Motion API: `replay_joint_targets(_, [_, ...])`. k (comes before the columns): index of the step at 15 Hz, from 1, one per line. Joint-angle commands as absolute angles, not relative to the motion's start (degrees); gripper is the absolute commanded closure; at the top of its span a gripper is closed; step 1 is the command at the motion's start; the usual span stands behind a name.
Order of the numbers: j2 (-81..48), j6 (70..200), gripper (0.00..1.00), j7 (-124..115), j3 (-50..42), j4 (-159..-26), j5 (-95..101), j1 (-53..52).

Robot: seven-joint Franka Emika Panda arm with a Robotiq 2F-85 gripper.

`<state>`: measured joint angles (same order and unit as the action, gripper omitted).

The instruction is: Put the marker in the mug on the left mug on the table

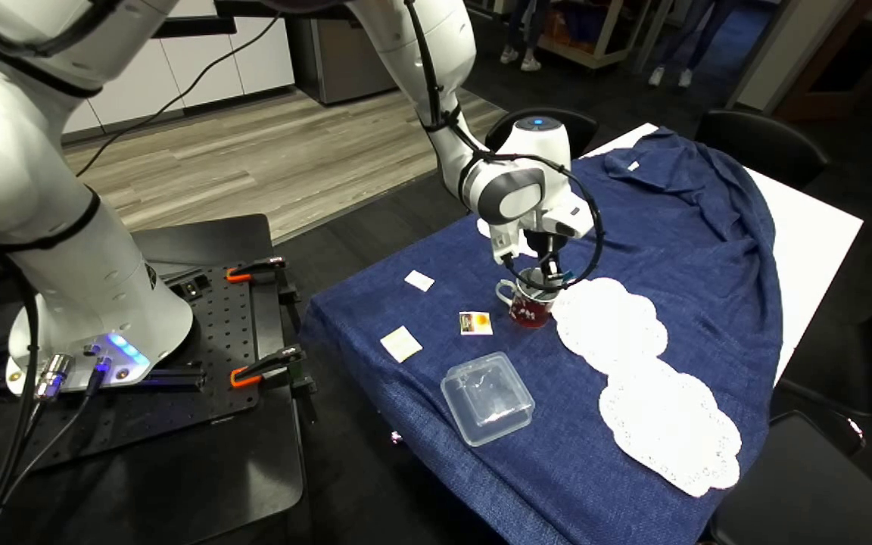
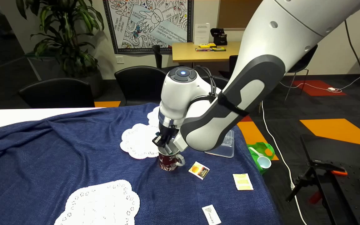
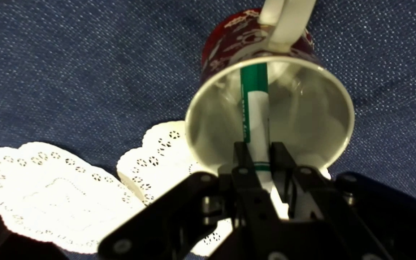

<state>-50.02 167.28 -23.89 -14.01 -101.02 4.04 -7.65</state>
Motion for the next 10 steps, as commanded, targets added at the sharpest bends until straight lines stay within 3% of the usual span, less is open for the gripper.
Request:
replay_joint_targets(1, [-43.44, 170.85, 0.95, -22.85, -16.41, -108.44, 2.67, -10.32])
replay_joint_targets(10, [-27.39, 170.22, 0.95, -19.98, -15.13, -120.53, 4.11, -13.37])
